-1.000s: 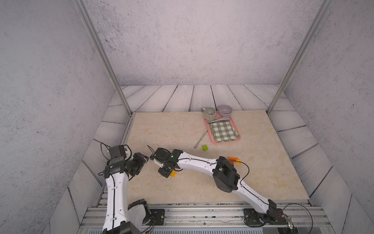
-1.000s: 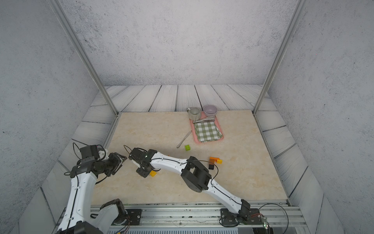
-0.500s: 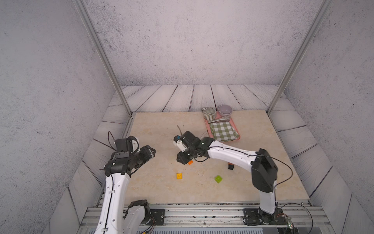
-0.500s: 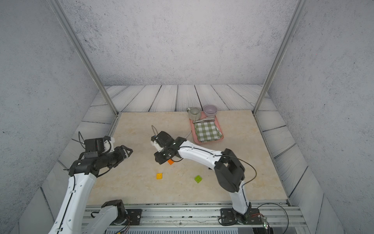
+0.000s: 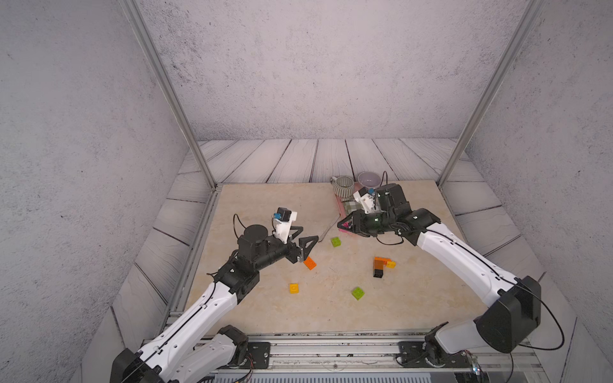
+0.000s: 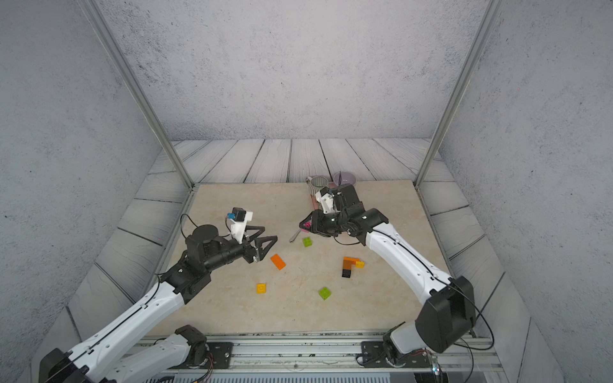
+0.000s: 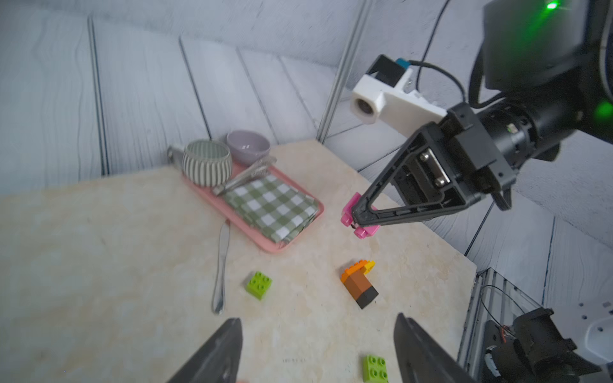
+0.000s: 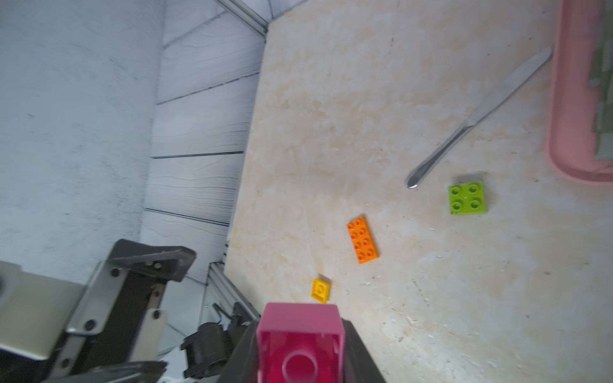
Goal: Assemble the letter r with lego
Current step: Pick up the lego brick from the center of the board.
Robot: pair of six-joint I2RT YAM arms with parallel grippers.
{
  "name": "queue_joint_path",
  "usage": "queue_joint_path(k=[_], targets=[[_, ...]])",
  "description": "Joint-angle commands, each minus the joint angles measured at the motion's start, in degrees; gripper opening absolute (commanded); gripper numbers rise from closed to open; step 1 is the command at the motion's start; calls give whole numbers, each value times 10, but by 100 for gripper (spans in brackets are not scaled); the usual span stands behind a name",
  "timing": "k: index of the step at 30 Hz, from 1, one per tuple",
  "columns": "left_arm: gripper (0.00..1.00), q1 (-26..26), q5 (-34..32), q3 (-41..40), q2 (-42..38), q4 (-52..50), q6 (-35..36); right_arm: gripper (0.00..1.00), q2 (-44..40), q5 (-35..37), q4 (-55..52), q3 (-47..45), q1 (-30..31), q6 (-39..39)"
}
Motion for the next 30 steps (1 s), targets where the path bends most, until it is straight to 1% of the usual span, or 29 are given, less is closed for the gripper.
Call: queue_joint_path(k=[1, 3, 5, 6, 8, 13, 17, 22, 30], targets=[[76, -7, 54, 4, 5, 190, 114, 17, -27, -79, 64, 5, 0, 87], [74, -7, 75, 21, 19, 204, 128, 17, -34, -102, 102, 3, 0, 117], [73, -7, 117, 38, 33, 214, 155, 17, -38, -126, 133, 6, -1, 142], [71, -7, 139, 48, 41, 216, 168, 17, -40, -137, 142, 9, 0, 152], [70, -6, 159, 65, 55, 215, 176, 17, -45, -147, 154, 16, 1, 163], [69, -7, 169, 88, 89, 240, 171, 17, -57, -171, 185, 15, 1, 177], [68, -8, 210, 111, 119, 266, 139, 17, -60, -181, 206, 6, 2, 194], [68, -14, 205, 117, 137, 271, 133, 17, -65, -191, 229, 1, 4, 209], [58, -18, 199, 131, 162, 297, 119, 17, -63, -197, 231, -2, 9, 211]])
